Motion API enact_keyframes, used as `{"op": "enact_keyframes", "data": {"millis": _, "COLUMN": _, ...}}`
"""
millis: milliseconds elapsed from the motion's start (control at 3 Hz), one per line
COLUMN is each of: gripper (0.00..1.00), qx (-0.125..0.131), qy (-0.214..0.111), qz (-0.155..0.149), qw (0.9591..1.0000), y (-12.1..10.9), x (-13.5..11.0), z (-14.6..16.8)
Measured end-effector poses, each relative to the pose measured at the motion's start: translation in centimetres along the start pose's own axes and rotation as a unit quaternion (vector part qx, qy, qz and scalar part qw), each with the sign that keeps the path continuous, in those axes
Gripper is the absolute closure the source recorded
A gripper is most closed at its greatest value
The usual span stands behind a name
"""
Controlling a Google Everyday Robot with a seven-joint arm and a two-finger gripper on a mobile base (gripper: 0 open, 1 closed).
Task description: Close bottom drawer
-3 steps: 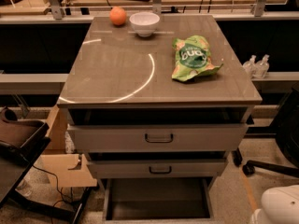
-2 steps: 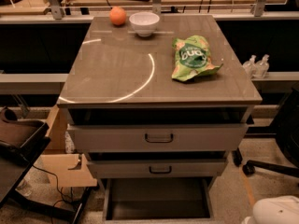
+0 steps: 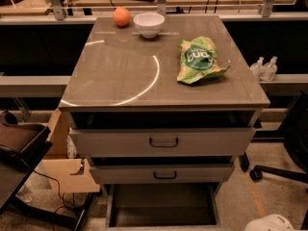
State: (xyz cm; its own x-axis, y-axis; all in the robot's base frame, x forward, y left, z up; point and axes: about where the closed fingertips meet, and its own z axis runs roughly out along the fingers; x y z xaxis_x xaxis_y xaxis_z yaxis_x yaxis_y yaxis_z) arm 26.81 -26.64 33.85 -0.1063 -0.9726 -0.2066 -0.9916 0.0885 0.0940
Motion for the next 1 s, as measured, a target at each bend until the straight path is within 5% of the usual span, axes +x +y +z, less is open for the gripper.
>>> {"op": "enact_keyframes", "data": {"millis": 1000, "gripper": 1.0, "qx": 0.036, "qy": 0.05, "qz": -0.054, "qw": 0.9966, "y": -1.9, "x": -2.2, "z": 3.5}}
